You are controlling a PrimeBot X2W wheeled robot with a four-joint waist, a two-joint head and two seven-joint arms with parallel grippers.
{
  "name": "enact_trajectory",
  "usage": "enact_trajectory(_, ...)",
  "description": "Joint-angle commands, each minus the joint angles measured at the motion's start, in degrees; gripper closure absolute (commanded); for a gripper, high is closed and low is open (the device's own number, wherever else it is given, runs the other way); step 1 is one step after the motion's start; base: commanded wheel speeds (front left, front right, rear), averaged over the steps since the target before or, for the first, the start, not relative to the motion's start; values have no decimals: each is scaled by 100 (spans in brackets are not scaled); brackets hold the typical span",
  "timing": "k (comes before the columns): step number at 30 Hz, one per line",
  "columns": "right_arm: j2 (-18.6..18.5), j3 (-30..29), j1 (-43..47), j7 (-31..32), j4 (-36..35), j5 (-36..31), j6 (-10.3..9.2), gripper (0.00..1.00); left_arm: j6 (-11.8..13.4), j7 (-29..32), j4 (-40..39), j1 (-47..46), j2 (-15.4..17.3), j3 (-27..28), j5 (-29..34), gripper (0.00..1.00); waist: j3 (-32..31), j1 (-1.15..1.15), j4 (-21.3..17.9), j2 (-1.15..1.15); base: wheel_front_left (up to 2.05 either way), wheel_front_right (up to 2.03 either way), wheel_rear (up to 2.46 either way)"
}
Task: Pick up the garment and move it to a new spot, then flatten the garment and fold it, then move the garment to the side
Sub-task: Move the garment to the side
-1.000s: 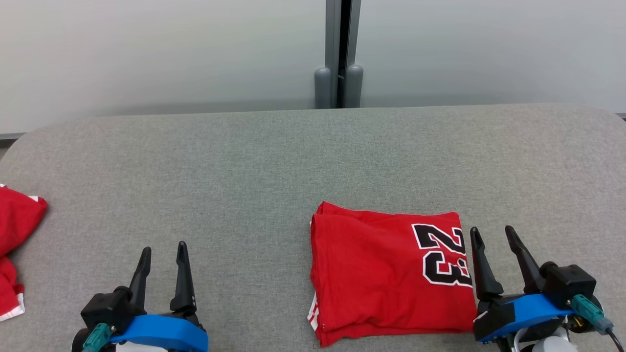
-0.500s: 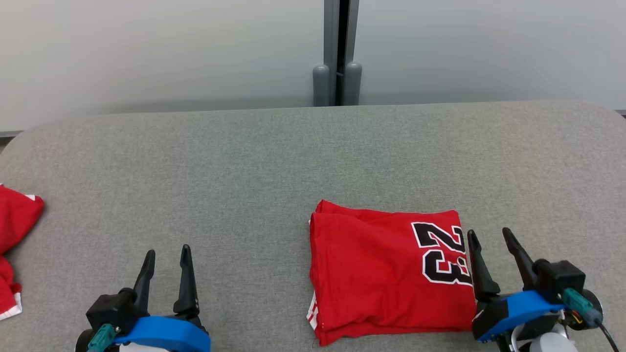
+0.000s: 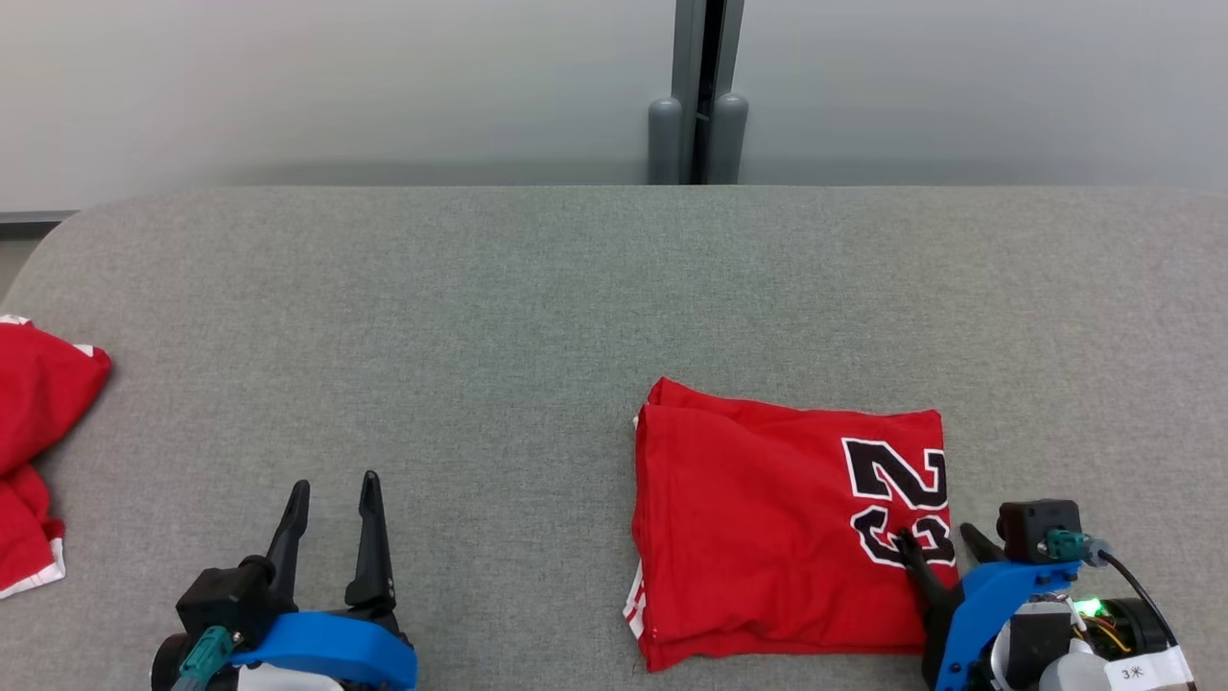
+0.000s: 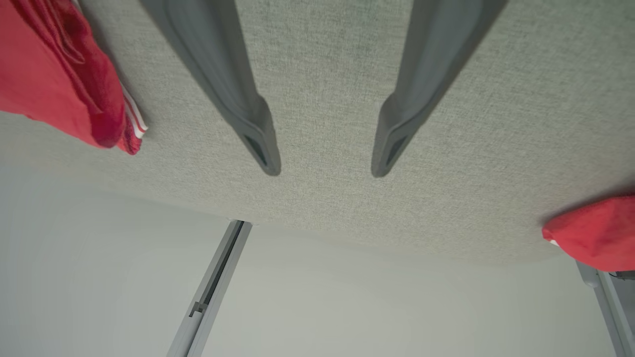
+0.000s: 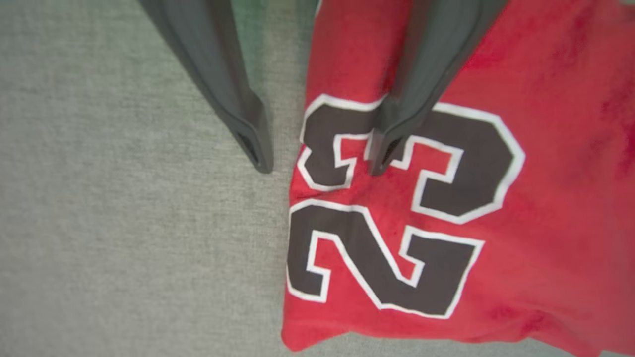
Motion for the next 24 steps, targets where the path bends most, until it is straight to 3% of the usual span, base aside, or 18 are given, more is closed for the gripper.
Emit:
enact_trajectory(1,-12,19,-93,46,34,71,1,0,-25,-28,4,-93,10,28,49,0,39,0,29,0,0,0,0)
enact_trajectory(2,-11,50,-126,123,67,105,1,0,-34,-28,2,-102,2,32,60,0,68,0,42,0,0,0,0)
enact_trajectory(3,-9,90,-150,196,105,164,1,33,-41,-28,-6,-112,-5,39,68,0,99,0,51,0,0,0,0)
enact_trajectory(4,-2,133,-168,257,127,217,1,55,-35,-28,-15,-118,-7,53,76,0,132,0,53,0,0,0,0)
enact_trajectory(6,-2,191,-240,342,139,244,1,71,-49,-28,-42,-120,-19,77,116,0,203,0,40,0,0,0,0)
enact_trajectory(8,-2,239,-346,403,133,199,1,100,-60,-28,-59,-120,-33,77,145,0,266,0,-1,0,0,0,0)
enact_trajectory(16,-155,160,-843,358,-277,123,-3,100,-133,-28,-262,-203,-29,44,299,0,540,0,-559,0,0,0,0)
enact_trajectory(24,-377,-282,-1141,214,-582,156,0,100,-142,87,-537,-338,202,-24,440,0,849,0,-1734,0,0,0,0)
